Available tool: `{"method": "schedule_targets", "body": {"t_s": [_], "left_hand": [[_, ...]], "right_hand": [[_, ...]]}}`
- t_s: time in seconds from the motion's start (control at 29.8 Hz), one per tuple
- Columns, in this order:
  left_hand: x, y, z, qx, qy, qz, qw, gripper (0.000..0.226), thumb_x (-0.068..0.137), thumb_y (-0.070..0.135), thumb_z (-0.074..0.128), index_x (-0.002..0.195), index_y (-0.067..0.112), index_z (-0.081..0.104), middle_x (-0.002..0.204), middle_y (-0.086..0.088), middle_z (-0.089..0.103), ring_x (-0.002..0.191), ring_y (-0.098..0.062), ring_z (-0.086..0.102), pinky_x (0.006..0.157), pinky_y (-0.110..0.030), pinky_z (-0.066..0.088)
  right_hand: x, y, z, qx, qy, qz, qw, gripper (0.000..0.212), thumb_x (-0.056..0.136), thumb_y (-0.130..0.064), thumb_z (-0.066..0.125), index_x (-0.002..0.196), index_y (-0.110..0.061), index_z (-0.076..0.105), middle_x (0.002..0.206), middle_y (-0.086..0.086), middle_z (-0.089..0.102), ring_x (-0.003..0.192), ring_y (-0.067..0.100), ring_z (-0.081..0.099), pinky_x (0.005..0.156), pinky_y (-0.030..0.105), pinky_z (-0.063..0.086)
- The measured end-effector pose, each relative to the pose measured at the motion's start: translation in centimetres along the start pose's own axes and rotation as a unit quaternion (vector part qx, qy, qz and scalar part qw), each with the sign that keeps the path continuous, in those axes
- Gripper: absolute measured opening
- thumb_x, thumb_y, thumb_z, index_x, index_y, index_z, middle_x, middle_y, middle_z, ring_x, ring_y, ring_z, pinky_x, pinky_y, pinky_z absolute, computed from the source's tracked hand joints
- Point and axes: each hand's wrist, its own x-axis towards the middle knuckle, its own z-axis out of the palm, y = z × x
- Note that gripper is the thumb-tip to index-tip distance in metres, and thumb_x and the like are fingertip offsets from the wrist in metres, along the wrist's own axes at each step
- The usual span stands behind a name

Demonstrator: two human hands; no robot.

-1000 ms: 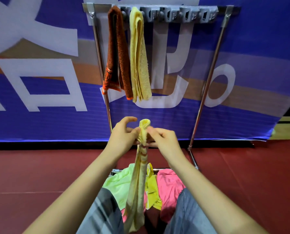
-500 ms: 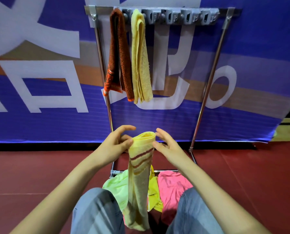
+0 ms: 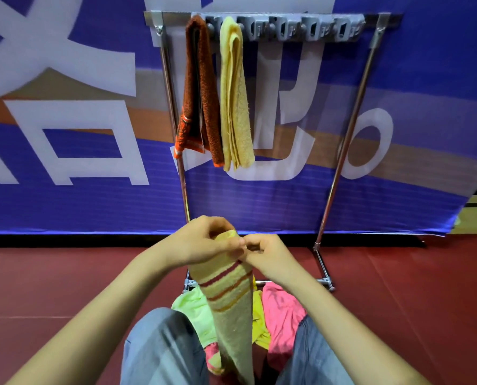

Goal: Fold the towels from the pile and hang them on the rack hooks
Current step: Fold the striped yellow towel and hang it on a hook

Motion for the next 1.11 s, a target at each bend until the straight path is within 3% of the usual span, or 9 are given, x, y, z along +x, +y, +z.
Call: {"method": "schedule_targets", "body": {"t_s": [0.13, 0.24, 0.34, 0.44, 0.54, 0.67, 0.77, 0.94, 1.11], "left_hand": [[0.0, -0.1, 0.0, 0.031, 0.005, 0.004, 1.0, 0.022, 0.083, 0.032, 0.062, 0.087, 0.012, 0.067, 0.088, -0.011, 0.07, 0.082, -0.021, 0.063, 0.078, -0.037, 0.049], [-0.1, 0.1, 0.3, 0.031, -0.007, 0.0, 0.999, 0.016, 0.086, 0.03, 0.058, 0.079, 0.017, 0.065, 0.08, -0.004, 0.067, 0.073, -0.011, 0.057, 0.072, -0.029, 0.047], [-0.2, 0.6, 0.2, 0.01, -0.002, 0.013, 1.0, 0.019, 0.089, 0.028, 0.053, 0.081, 0.014, 0.064, 0.077, 0.001, 0.062, 0.071, -0.007, 0.054, 0.069, -0.022, 0.044], [-0.5, 1.9, -0.9, -0.043, 0.051, 0.029, 0.997, 0.024, 0.09, 0.026, 0.049, 0.087, 0.007, 0.063, 0.079, -0.001, 0.061, 0.073, -0.007, 0.054, 0.067, -0.015, 0.044], [-0.4, 3.5, -2.5, -0.071, 0.11, 0.044, 0.99, 0.029, 0.091, 0.027, 0.047, 0.089, 0.002, 0.061, 0.078, -0.003, 0.058, 0.072, -0.01, 0.053, 0.065, -0.016, 0.044], [0.1, 5.0, -4.7, -0.085, 0.16, 0.061, 0.982, 0.022, 0.091, 0.026, 0.048, 0.074, 0.018, 0.06, 0.067, 0.008, 0.055, 0.059, 0.004, 0.052, 0.051, -0.002, 0.039], [0.3, 5.6, -6.3, -0.07, 0.19, 0.065, 0.977, 0.024, 0.091, 0.027, 0.048, 0.069, 0.024, 0.058, 0.065, 0.009, 0.056, 0.05, 0.011, 0.051, 0.049, -0.003, 0.039], [0.4, 5.1, -8.3, -0.06, 0.268, 0.055, 0.96, 0.021, 0.091, 0.027, 0.048, 0.072, 0.022, 0.057, 0.069, 0.006, 0.055, 0.064, -0.004, 0.05, 0.057, -0.015, 0.042], [1.0, 0.2, -8.6, 0.028, 0.348, -0.06, 0.935, 0.025, 0.093, 0.024, 0.044, 0.095, 0.004, 0.06, 0.084, -0.007, 0.058, 0.083, -0.021, 0.05, 0.07, -0.028, 0.037]], "right_hand": [[-0.3, 0.0, -0.3, 0.006, 0.0, 0.02, 1.0, 0.028, 0.08, -0.001, 0.063, 0.058, -0.018, 0.06, 0.048, -0.014, 0.049, 0.048, -0.006, 0.041, 0.051, 0.012, 0.032], [-1.0, 0.0, -0.6, 0.028, -0.023, 0.038, 0.999, 0.026, 0.082, -0.004, 0.062, 0.064, -0.023, 0.06, 0.048, -0.015, 0.057, 0.049, -0.008, 0.049, 0.053, 0.006, 0.037], [-1.6, 0.2, -0.9, 0.063, -0.066, 0.057, 0.994, 0.011, 0.084, -0.012, 0.061, 0.085, -0.023, 0.062, 0.076, -0.013, 0.066, 0.073, -0.005, 0.06, 0.071, 0.011, 0.048], [-1.9, 1.0, -1.3, 0.068, -0.097, 0.089, 0.989, 0.014, 0.085, -0.015, 0.059, 0.094, -0.025, 0.061, 0.092, -0.013, 0.066, 0.086, -0.003, 0.061, 0.085, 0.016, 0.048], [-2.4, 2.2, -1.6, 0.06, -0.12, 0.126, 0.983, 0.016, 0.086, -0.013, 0.058, 0.094, -0.027, 0.062, 0.084, -0.022, 0.069, 0.087, -0.009, 0.061, 0.082, 0.012, 0.047], [-2.9, 4.2, -1.8, 0.059, -0.12, 0.158, 0.978, 0.019, 0.085, -0.007, 0.058, 0.092, -0.024, 0.062, 0.084, -0.018, 0.068, 0.081, -0.008, 0.062, 0.078, 0.012, 0.048], [-3.1, 5.9, -1.5, 0.047, -0.117, 0.184, 0.975, 0.019, 0.084, -0.004, 0.059, 0.087, -0.023, 0.062, 0.071, -0.021, 0.069, 0.074, -0.009, 0.06, 0.072, 0.01, 0.047], [-3.6, 8.3, -1.4, 0.039, -0.123, 0.196, 0.972, 0.01, 0.083, -0.008, 0.06, 0.091, -0.015, 0.061, 0.065, -0.022, 0.068, 0.069, -0.01, 0.059, 0.069, 0.009, 0.046], [-3.6, 7.9, -2.3, 0.044, -0.071, 0.175, 0.981, 0.011, 0.084, -0.009, 0.06, 0.074, -0.013, 0.058, 0.058, -0.016, 0.06, 0.058, -0.007, 0.051, 0.06, 0.012, 0.04]]}}
